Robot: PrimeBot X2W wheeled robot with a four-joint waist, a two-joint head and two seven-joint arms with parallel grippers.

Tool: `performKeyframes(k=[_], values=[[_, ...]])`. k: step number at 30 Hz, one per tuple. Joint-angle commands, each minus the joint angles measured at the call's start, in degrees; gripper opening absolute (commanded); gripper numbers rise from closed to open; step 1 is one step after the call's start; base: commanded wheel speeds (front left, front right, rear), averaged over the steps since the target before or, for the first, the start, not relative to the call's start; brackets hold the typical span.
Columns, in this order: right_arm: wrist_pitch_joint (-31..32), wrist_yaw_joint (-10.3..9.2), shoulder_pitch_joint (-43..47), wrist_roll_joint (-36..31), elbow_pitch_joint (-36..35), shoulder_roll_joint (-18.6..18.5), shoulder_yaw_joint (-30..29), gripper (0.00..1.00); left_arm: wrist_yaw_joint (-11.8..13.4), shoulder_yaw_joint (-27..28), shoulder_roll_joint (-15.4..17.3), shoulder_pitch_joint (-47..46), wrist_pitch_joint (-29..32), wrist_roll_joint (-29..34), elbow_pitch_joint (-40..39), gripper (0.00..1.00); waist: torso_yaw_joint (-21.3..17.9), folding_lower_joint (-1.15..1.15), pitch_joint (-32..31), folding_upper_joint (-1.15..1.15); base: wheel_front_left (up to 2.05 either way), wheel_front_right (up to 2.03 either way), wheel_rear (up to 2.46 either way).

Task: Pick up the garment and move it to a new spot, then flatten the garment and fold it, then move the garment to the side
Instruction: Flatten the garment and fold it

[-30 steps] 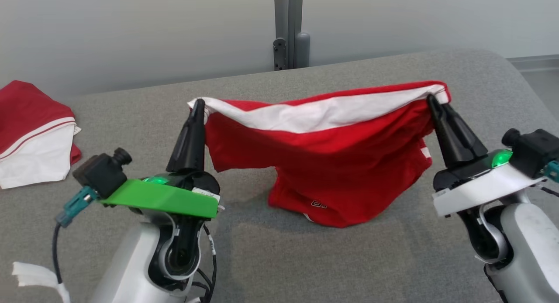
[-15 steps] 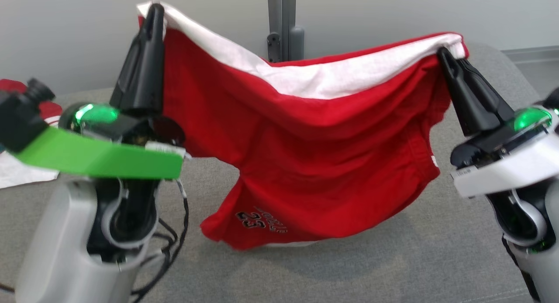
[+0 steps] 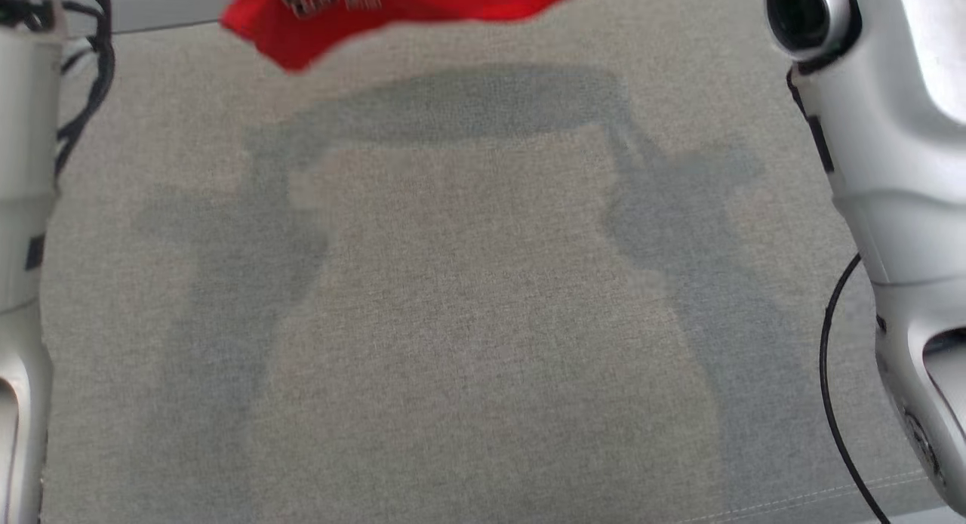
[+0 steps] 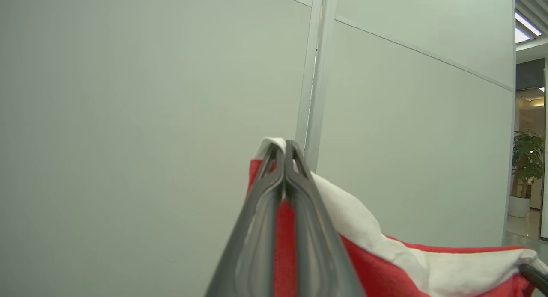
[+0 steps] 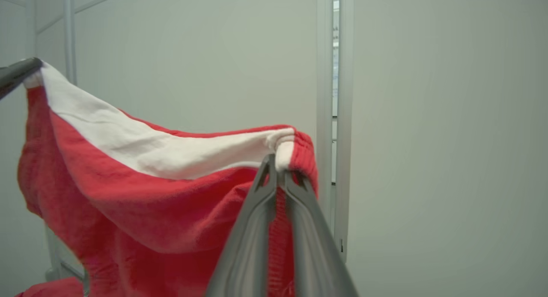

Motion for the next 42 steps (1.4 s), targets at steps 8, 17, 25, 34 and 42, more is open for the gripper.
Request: performKeyframes(k=[8,17,25,34,42], values=[[-4.7,-0.01,-2.6,-6.6,17.6,3.3,-0.5,0.00,-4.0,1.5,-5.3,1.9,-6.7,1.1,14.4,0.00,4.2,-0.01,13.1,0.00,0.00,0.00,0.00],[-4.8,-0.02,10.5,-2.1,11.5,1.0,0.6,0.00,-8.2,8.5,-8.6,16.8,-6.9,4.2,7.6,0.00,5.7,-0.01,14.4,0.00,0.00,0.00,0.00],[-4.7,-0.01,18.5,4.6,2.7,-3.8,7.6,0.00,-8.5,9.1,-7.6,31.0,-6.8,3.4,-5.9,0.00,4.5,-0.01,11.5,0.00,0.00,0.00,0.00],[-4.7,-0.01,29.0,8.6,-5.9,-7.6,12.0,0.00,-8.5,10.3,-8.0,48.0,-6.8,3.2,-17.2,0.00,5.9,-0.01,5.0,0.00,0.00,0.00,0.00],[-4.7,-0.01,45.1,10.1,-16.5,-9.7,9.5,0.00,-8.5,11.1,-9.9,64.4,-6.8,4.5,-27.5,0.00,7.4,-0.01,-2.5,0.00,0.00,0.00,0.00]])
